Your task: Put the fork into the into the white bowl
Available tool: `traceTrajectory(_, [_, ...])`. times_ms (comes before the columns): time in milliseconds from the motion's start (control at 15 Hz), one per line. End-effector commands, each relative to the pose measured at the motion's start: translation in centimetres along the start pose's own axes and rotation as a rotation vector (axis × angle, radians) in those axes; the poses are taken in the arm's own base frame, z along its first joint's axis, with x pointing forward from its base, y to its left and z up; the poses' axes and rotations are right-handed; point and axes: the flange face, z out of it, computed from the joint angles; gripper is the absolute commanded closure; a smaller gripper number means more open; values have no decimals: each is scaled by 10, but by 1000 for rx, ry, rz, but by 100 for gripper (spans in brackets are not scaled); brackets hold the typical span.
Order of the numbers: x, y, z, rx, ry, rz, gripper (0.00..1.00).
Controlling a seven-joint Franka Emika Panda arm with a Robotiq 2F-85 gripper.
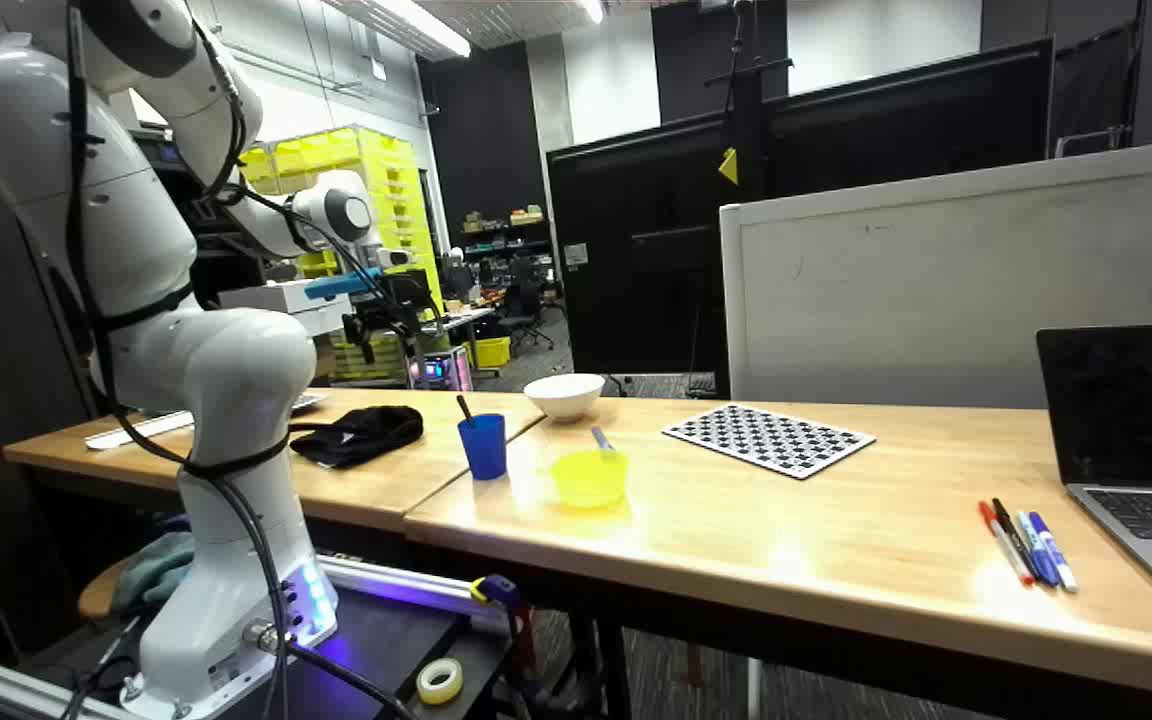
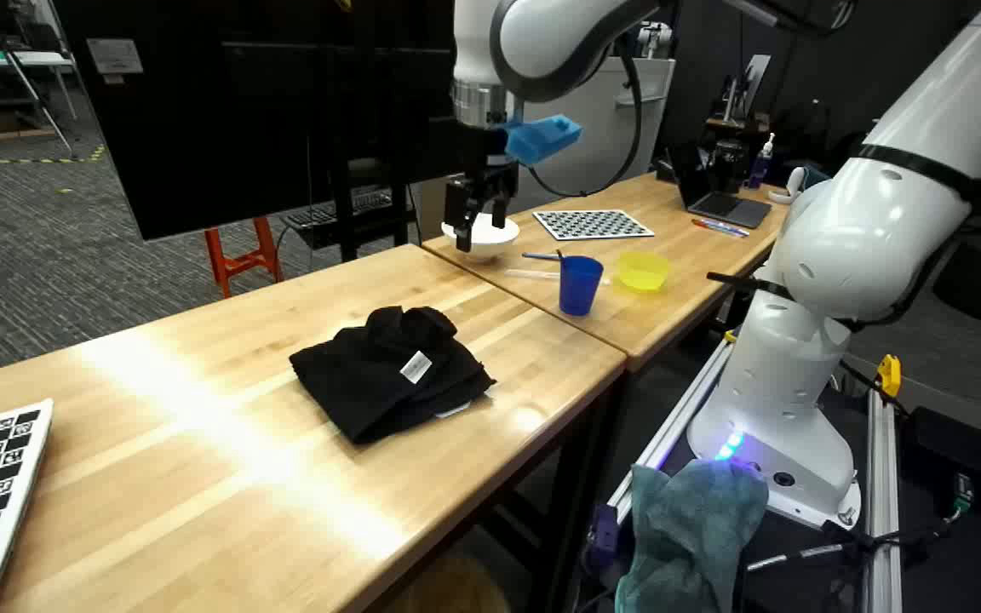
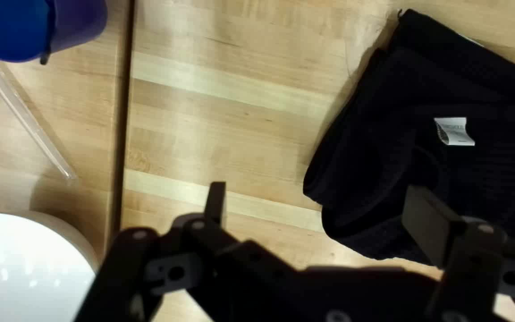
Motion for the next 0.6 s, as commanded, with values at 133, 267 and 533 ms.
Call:
traceTrajectory(133, [0,0,0,0,-1,0,0])
traceTrajectory(267, [0,0,0,0,-1,0,0])
traceTrajectory(533, [-1,20,-5,26,22,-33,0])
